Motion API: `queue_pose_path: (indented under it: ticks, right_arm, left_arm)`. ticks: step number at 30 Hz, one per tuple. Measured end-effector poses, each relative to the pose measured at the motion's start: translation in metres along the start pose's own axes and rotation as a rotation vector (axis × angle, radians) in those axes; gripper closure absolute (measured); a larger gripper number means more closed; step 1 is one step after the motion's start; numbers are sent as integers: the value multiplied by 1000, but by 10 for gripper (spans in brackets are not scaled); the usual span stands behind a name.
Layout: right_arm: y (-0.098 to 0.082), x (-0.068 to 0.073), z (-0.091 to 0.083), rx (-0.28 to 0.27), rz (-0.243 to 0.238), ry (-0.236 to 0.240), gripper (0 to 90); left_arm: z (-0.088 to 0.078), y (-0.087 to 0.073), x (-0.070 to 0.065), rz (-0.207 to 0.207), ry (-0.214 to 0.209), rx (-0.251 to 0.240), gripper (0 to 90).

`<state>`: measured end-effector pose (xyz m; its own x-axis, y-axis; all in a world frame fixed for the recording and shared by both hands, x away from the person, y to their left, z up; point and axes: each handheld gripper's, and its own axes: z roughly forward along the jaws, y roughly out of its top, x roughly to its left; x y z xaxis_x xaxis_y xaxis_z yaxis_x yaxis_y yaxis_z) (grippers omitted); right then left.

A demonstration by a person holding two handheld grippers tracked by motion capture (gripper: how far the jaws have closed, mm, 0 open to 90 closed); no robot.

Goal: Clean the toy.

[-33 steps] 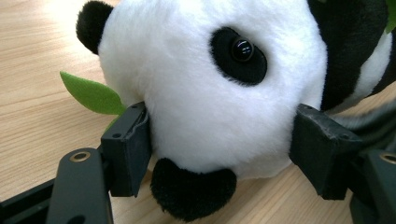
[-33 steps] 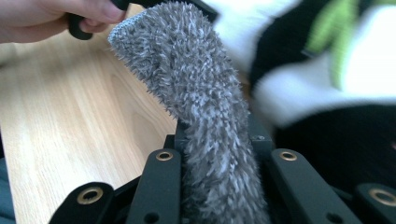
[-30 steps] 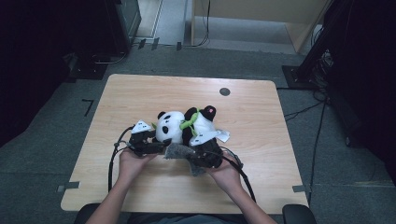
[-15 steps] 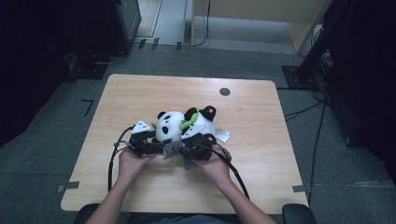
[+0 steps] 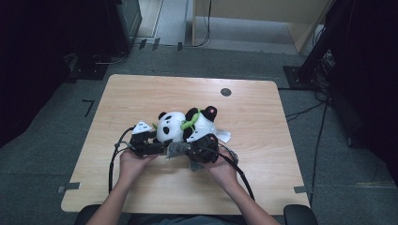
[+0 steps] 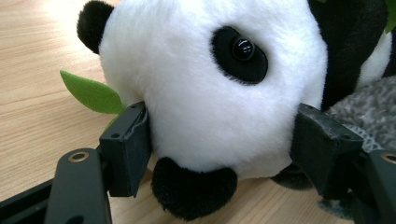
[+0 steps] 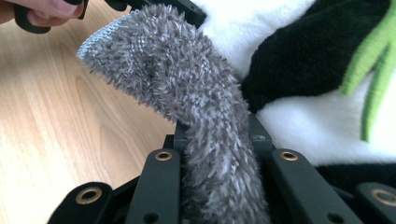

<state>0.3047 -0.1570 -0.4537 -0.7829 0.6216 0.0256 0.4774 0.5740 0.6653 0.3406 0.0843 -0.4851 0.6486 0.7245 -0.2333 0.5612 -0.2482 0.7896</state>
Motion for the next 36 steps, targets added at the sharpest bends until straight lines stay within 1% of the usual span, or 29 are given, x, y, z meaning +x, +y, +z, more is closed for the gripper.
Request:
queue_pose_path:
  ticks: [4,8,11,13,14,15,17,19,22,28,32,36]
  right_arm:
    - [-4,1,-7,-16,3,11,739]
    - [-10,1,-18,-38,7,9,739]
    - [-18,-3,-27,-50,28,7,738]
    - [-25,-9,-33,-56,53,2,739]
    - [-27,-11,-35,-60,60,5,739]
    - [-31,-14,-39,-68,69,20,738]
    - [-35,-16,-43,-79,64,23,739]
    - [-38,-19,-47,-73,61,23,742]
    - [-43,-22,-52,-63,69,16,743]
    - [-52,-31,-64,-58,78,-6,742]
    - [-60,-39,-72,-52,93,-23,742]
    - [-67,-49,-75,-42,115,-25,740]
  left_arm:
    - [0,0,0,1,2,3,262]
    - [0,0,0,0,3,7,262]
    - [0,0,0,4,3,10,264]
    - [0,0,0,4,2,9,264]
    - [0,0,0,2,2,9,265]
    - [0,0,0,1,1,8,265]
    - [0,0,0,2,1,8,265]
    - [0,0,0,1,2,8,265]
    - [0,0,0,2,2,8,265]
    - [0,0,0,6,5,10,269]
    - [0,0,0,8,8,10,272]
    - [0,0,-1,15,10,13,284]
